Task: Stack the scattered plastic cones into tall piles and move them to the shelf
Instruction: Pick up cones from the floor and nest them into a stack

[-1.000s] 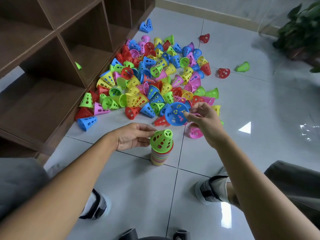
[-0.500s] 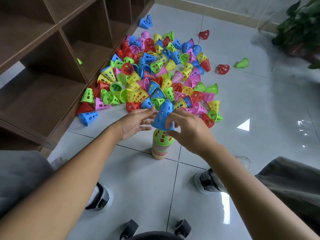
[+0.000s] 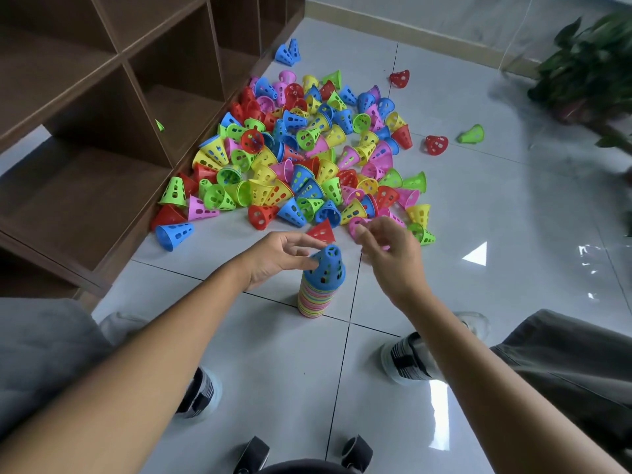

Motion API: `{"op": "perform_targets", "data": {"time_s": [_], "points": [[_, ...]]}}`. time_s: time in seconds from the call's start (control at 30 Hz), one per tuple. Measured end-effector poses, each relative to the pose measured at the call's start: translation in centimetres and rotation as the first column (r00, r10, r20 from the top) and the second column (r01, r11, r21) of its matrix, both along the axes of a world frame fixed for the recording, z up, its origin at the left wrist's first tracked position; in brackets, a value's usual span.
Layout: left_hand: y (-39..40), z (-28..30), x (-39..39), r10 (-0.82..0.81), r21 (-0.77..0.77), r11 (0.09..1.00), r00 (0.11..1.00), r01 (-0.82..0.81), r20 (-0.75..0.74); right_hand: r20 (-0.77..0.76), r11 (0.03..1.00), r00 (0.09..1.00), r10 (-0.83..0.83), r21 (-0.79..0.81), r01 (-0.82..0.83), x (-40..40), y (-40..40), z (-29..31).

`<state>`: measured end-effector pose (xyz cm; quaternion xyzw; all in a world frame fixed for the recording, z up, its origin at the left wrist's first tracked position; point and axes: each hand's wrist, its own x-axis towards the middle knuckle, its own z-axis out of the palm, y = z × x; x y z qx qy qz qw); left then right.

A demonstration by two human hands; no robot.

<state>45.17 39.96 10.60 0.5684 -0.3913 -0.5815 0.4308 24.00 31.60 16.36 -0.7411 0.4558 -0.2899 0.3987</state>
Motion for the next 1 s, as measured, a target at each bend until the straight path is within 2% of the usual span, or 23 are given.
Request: {"op": "perform_targets", "data": {"time_s": [0.07, 0.1, 0.17, 0.2, 0.27, 0.33, 0.4, 0.5, 0.6, 0.77, 0.87, 1.0], "points": [[0.4, -0.5, -0.5, 0.024, -0.002, 1.000, 0.999, -0.024, 0.038, -0.098, 0.982, 0.995, -0.001, 0.189, 0.020, -0.6, -0.4, -1.3], [0.6, -0.7, -0.7, 0.043, -0.006, 0.999, 0.998, -0.043, 0.034, -0.100, 0.934, 0.995, 0.030, 0.356, 0.008, -0.8, -0.4, -1.9], [1.2, -0.9, -1.3, 0.072, 0.016, 0.997, 0.997, -0.072, 0.011, -0.018, 0.723, 0.997, 0.069, 0.690, -0.037, -1.3, 0.3, -3.0], [1.5, -1.0, -1.7, 0.069, 0.037, 0.997, 0.998, -0.070, 0.006, 0.024, 0.612, 0.998, 0.063, 0.788, -0.058, -1.5, 0.7, -3.6], [2.1, -1.5, -2.4, 0.045, 0.083, 0.996, 0.999, -0.043, -0.016, 0.085, 0.438, 0.996, 0.019, 0.895, -0.085, -1.8, 1.6, -4.9], [2.6, -2.2, -2.8, 0.052, 0.106, 0.993, 0.996, -0.044, -0.071, 0.115, 0.360, 0.993, -0.018, 0.927, -0.101, -1.5, 2.2, -5.5], [2.7, -2.8, -3.1, 0.087, 0.088, 0.993, 0.993, -0.080, -0.084, 0.170, 0.375, 0.985, -0.019, 0.915, -0.151, -0.8, 2.6, -5.4], [2.3, -3.2, -3.5, 0.122, 0.038, 0.992, 0.993, -0.122, -0.007, 0.254, 0.435, 0.964, -0.077, 0.879, -0.196, -0.1, 2.1, -5.3], [1.4, -3.6, -4.1, 0.187, 0.009, 0.982, 0.982, -0.187, 0.011, 0.288, 0.451, 0.955, -0.074, 0.863, -0.225, 0.0, 0.4, -5.9], [-1.8, -4.4, -5.3, 0.297, -0.010, 0.955, 0.955, -0.297, -0.011, 0.289, 0.530, 0.957, 0.022, 0.809, -0.256, -0.1, -4.6, -7.2], [-3.3, -4.8, -5.6, 0.344, 0.004, 0.939, 0.938, -0.344, -0.032, 0.266, 0.525, 0.957, 0.115, 0.801, -0.286, 0.3, -7.6, -7.6], [-5.4, -4.9, -5.5, 0.349, -0.006, 0.937, 0.937, -0.349, -0.004, 0.237, 0.506, 0.959, 0.159, 0.814, -0.285, 0.8, -10.9, -8.2]]}}
